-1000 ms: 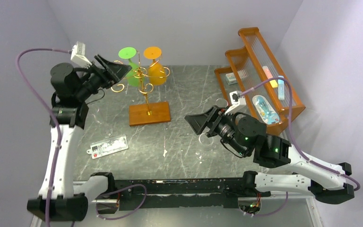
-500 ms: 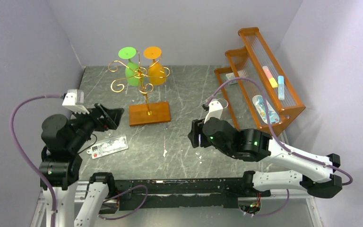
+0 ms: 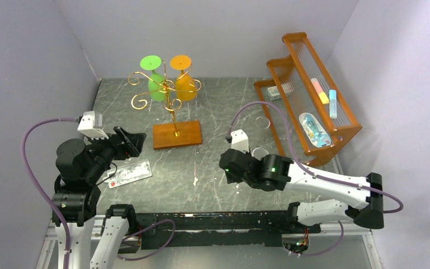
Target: Place the wine glass upside down on the wine glass rack
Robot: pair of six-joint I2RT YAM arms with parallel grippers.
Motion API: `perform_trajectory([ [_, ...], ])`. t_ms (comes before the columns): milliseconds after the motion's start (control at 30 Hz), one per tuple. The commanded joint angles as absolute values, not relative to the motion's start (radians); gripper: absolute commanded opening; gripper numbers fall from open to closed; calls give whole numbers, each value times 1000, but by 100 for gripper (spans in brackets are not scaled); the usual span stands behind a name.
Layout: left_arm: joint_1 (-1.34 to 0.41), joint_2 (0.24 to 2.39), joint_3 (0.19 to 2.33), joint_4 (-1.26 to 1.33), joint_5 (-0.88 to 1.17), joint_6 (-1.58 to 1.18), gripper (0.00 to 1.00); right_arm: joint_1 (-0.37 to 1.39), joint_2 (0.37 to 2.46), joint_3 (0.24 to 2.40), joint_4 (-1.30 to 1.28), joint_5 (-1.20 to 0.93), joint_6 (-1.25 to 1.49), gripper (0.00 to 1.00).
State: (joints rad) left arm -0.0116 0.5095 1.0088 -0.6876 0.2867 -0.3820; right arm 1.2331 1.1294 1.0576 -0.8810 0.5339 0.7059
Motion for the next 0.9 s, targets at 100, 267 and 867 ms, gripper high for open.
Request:
perform_trajectory([
  [100,-3,538,992,-709,261,-416,84,1229,1226,1056,-807,570,665,34],
  [267,-3,554,1042,-755,164,-466,85,1229,1198,1041,-699,486,589,12],
  [867,-3,428,1000,-785,324,-746,97,1230,1048,857,112,380,333,0],
])
